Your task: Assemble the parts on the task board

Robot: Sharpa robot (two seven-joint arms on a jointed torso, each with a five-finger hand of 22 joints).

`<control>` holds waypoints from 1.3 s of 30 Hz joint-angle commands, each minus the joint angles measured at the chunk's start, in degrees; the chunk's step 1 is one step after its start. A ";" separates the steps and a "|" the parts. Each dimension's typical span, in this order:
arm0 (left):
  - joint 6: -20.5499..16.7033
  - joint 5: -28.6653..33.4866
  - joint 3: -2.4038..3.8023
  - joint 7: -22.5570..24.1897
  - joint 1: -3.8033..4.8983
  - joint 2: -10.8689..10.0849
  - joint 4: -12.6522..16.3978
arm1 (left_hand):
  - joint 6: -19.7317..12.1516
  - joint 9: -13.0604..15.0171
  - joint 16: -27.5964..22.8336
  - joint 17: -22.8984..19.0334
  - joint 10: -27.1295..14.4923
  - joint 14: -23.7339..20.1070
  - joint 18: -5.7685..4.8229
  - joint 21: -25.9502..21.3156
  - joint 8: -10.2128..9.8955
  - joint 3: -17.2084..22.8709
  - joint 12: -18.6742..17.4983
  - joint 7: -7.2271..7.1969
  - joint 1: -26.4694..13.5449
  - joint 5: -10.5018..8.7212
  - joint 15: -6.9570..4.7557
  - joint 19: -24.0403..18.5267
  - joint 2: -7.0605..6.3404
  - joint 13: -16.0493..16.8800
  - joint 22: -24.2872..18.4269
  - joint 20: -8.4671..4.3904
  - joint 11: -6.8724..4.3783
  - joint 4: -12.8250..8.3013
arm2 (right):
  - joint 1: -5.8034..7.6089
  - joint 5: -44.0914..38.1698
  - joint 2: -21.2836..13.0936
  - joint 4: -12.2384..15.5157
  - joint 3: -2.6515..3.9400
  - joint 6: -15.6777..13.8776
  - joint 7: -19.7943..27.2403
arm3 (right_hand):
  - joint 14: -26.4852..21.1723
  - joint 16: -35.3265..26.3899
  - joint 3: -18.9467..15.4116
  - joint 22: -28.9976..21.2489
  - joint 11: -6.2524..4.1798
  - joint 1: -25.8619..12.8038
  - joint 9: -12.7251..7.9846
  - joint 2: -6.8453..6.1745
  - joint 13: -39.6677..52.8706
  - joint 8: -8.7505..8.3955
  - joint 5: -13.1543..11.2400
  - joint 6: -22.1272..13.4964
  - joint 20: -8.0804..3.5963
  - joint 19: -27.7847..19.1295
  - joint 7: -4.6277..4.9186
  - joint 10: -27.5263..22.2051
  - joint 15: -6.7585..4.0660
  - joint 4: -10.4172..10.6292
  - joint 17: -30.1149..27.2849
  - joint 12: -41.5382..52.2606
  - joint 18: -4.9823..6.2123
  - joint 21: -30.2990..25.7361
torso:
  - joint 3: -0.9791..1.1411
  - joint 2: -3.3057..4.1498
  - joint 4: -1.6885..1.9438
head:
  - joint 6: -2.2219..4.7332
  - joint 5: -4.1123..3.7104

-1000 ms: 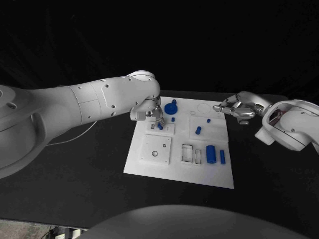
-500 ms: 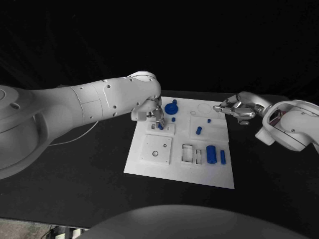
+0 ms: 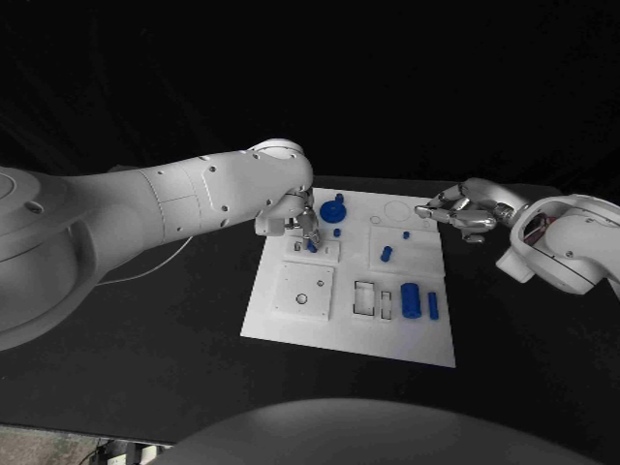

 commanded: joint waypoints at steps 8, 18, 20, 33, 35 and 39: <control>0.93 0.21 -0.23 -3.36 -0.73 0.78 -0.23 | -0.21 0.43 0.14 15.10 6.03 5.92 0.75 -0.56 -0.74 -1.09 -0.33 0.22 -2.93 -7.59 0.42 -0.29 0.01 15.08 5.73 0.43 0.67 2.00 | -0.05 0.09 0.08 -0.06 0.00 0.85 0.37 | 6.08 0.20 -0.39 6.44 0.28 0.42 -0.09 0.12 15.10 -0.45 0.01 -0.07 0.06 -0.60 -0.03 6.16 0.27 -0.03 15.05 0.22 0.69 -0.42 | 0.01 0.01 0.01 | 0.00 0.07; 1.27 0.30 -0.23 -3.46 -0.99 0.94 -0.93 | -0.38 0.43 0.14 15.10 6.03 5.92 0.82 -0.80 -1.02 -1.45 -0.33 0.34 -3.49 -8.47 0.50 -0.48 0.06 15.08 5.56 0.47 0.78 2.47 | -0.05 0.25 0.04 -0.09 0.00 1.01 0.27 | 6.08 0.20 -0.38 6.45 0.28 0.43 -0.10 0.15 15.10 -0.47 0.00 -0.09 0.06 -0.58 -0.02 6.16 0.27 -0.02 15.05 0.22 0.68 -0.40 | 0.01 0.01 0.00 | 0.00 -0.04; 1.23 0.33 -0.23 -3.45 -1.02 0.94 -0.98 | -0.38 0.43 0.14 15.10 6.03 5.92 0.82 -0.80 -1.02 -1.45 -0.33 0.34 -3.49 -8.47 0.50 -0.48 0.06 15.08 5.56 0.47 0.78 2.47 | -0.05 0.27 0.02 -0.10 0.00 1.04 0.23 | 6.08 0.20 -0.38 6.45 0.28 0.43 -0.10 0.15 15.10 -0.47 0.00 -0.09 0.06 -0.58 -0.02 6.16 0.27 -0.02 15.05 0.22 0.68 -0.40 | -0.01 -0.01 0.02 | 0.00 -0.05; 2.23 -1.81 -0.23 -4.80 -1.11 0.57 -0.72 | -1.15 0.52 0.14 15.10 6.03 5.92 0.79 -0.94 -1.87 -3.80 -0.33 0.95 -5.93 -11.34 0.84 -0.34 -1.12 15.08 5.73 0.79 1.25 4.04 | -0.05 0.30 -0.05 -0.05 0.00 1.16 0.27 | 6.08 0.20 -0.42 6.44 0.28 0.41 -0.12 0.16 15.10 -0.52 -0.04 -0.11 0.06 -0.62 -0.01 6.16 0.28 0.01 15.05 0.22 0.69 -0.47 | -0.01 -0.01 0.03 | 0.00 -0.04; 2.35 -2.05 -0.23 -5.22 -1.11 0.35 -0.58 | -1.65 0.78 0.14 15.10 6.03 5.92 0.76 -0.90 -1.86 -4.43 -0.33 1.17 -6.59 -12.09 0.99 -0.21 -1.30 15.08 5.85 0.90 1.43 4.46 | -0.05 0.30 -0.10 -0.03 0.00 1.17 0.28 | 6.08 0.20 -0.44 6.43 0.28 0.39 -0.13 0.14 15.10 -0.54 -0.05 -0.11 0.06 -0.65 -0.01 6.16 0.28 0.02 15.05 0.22 0.70 -0.52 | -0.01 0.00 0.01 | 0.00 -0.02; 2.23 -2.27 -0.22 -5.63 -1.12 -0.10 -0.24 | -2.63 1.88 0.14 15.10 6.03 5.92 0.68 -0.72 -1.20 -6.46 -0.33 1.41 -8.78 -13.43 1.21 0.20 -1.85 15.08 6.19 1.17 1.67 6.01 | -0.06 0.30 -0.21 0.00 0.00 1.20 0.31 | 6.08 0.20 -0.53 6.43 0.28 0.28 -0.15 0.11 15.10 -0.58 -0.11 -0.11 0.07 -0.66 -0.01 6.16 0.28 0.08 15.05 0.22 0.70 -0.57 | -0.02 0.01 0.03 | 0.00 -0.09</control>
